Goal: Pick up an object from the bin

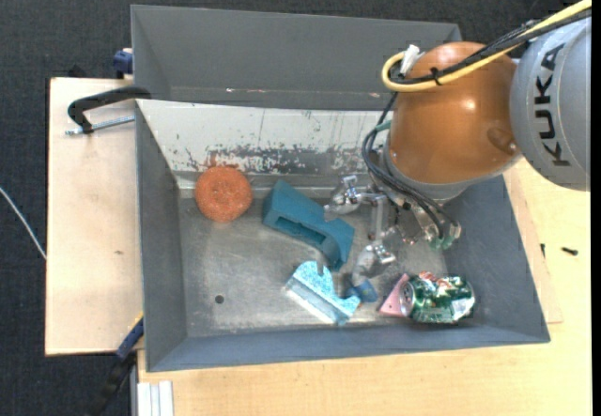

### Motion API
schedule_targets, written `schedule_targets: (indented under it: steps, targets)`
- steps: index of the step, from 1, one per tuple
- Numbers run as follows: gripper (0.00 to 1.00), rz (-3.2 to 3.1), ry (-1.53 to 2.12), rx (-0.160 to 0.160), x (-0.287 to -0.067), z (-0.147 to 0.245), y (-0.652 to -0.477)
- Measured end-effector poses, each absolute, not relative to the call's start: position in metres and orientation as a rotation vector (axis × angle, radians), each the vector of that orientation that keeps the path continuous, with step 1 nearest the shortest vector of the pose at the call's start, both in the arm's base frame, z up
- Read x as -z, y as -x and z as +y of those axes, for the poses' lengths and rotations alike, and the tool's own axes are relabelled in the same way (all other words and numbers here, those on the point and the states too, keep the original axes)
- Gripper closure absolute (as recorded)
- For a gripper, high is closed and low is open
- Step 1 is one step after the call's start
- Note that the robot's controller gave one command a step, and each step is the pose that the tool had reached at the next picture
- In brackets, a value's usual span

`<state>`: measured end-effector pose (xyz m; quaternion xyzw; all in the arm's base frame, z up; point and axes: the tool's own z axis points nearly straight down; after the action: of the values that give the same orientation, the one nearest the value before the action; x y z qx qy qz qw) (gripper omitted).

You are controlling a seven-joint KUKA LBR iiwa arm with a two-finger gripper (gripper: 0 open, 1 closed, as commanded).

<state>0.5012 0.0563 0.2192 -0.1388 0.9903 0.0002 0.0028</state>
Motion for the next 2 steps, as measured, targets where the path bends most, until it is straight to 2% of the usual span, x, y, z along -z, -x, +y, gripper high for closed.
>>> schedule_targets:
  steps: [1,2]
  targets:
    - [0.00,3.100,0.449,-0.001,-0.167,0.060,-0.504]
    - [0.00,3.108,0.483,-0.002,-0.126,0.055,-0.500]
